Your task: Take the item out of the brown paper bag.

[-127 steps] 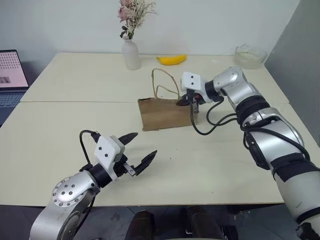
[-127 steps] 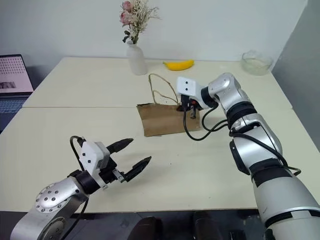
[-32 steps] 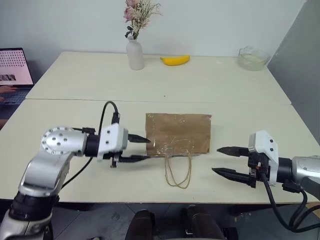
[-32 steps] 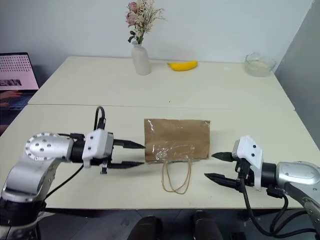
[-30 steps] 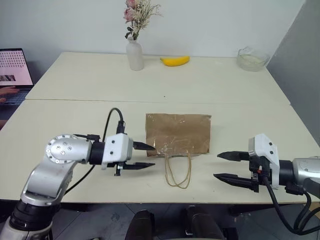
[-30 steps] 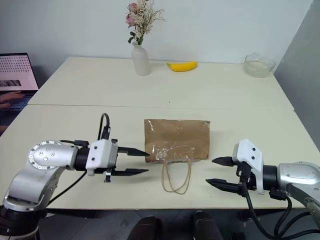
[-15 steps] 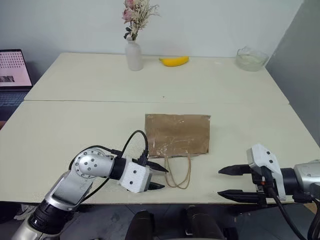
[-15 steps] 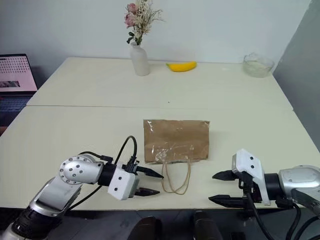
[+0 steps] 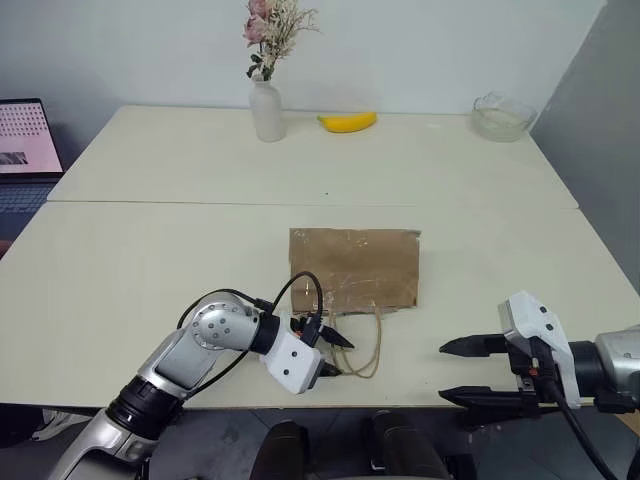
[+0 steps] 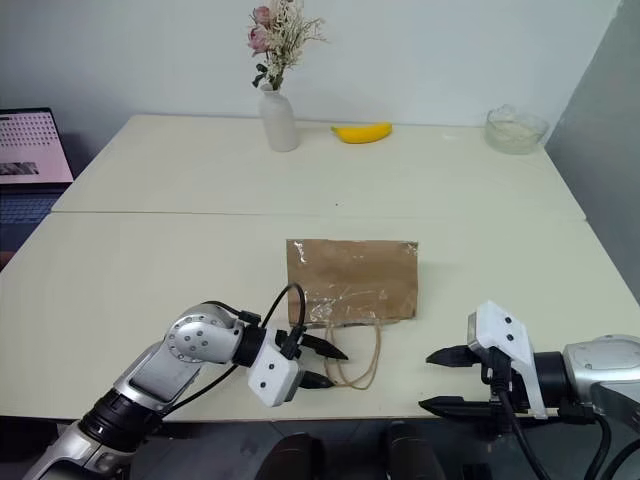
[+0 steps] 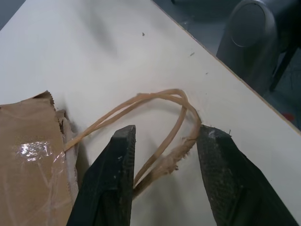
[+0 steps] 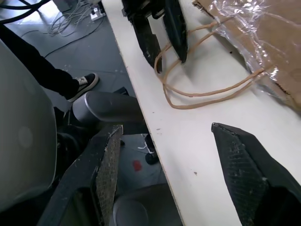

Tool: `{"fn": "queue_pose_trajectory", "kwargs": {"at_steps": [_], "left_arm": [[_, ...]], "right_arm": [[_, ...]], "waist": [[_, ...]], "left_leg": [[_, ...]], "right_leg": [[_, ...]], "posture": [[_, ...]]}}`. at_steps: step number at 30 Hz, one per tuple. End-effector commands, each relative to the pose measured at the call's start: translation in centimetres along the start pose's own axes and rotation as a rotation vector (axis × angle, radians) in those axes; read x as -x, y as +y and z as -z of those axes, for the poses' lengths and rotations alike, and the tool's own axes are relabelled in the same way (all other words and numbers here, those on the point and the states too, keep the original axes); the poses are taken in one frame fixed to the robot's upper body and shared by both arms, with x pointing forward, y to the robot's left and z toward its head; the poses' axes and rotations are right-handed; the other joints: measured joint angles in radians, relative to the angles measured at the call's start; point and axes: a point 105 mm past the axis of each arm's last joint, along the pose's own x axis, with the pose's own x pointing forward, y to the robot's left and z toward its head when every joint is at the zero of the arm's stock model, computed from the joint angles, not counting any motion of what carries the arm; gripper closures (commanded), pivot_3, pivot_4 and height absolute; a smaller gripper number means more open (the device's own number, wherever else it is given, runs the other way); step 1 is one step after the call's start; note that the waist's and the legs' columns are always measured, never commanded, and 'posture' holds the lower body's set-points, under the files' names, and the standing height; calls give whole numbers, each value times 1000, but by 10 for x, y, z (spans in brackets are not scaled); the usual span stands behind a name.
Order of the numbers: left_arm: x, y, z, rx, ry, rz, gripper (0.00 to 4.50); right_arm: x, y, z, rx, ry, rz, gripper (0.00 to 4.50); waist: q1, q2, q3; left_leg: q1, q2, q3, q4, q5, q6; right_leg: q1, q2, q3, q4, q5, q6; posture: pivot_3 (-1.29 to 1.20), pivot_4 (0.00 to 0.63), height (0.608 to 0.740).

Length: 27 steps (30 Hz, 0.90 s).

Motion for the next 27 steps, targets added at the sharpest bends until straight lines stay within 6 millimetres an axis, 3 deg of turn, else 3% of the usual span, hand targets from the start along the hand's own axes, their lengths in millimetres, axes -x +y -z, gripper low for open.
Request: {"fn": "queue_pose_trajectory", "kwargs": {"at_steps": [1,4,12,17,25,27], "left_arm": [[-3,6,-4,-44,-26,-17,3601],[-2,10,-7,-13,-51,-46,4493],[9,28,-25,390,-218,-176,4493],[14,17,-24,436,-180,-108,4493],[5,19,-17,398,-160,-158,4493],[5,20,-16,417,-174,-164,3895]], "right_arm": [[1,6,-7,41,-2,-10,1327],[0,7,-9,43,-1,-18,1327],[-12,8,-5,69,22,-40,1327],[-16,7,-4,78,24,-56,1327],[-21,6,-6,88,11,-58,1327],[-22,6,-6,87,10,-59,1327]], "waist": [[0,0,0],[0,0,0],[-3,0,0],[-4,0,0],[-2,0,0],[-2,0,0]], "left_leg": [[0,0,0,0,0,0],[0,0,0,0,0,0],[0,1,0,0,0,0],[0,0,0,0,0,0],[0,0,0,0,0,0],[0,0,0,0,0,0]], "right_leg": [[0,0,0,0,0,0],[0,0,0,0,0,0],[0,0,-1,0,0,0],[0,1,0,0,0,0],[0,0,-1,-1,0,0],[0,0,0,-1,0,0]], "posture": [[0,150,740],[0,150,740],[0,150,740],[0,150,740],[0,150,740],[0,150,740]]}}
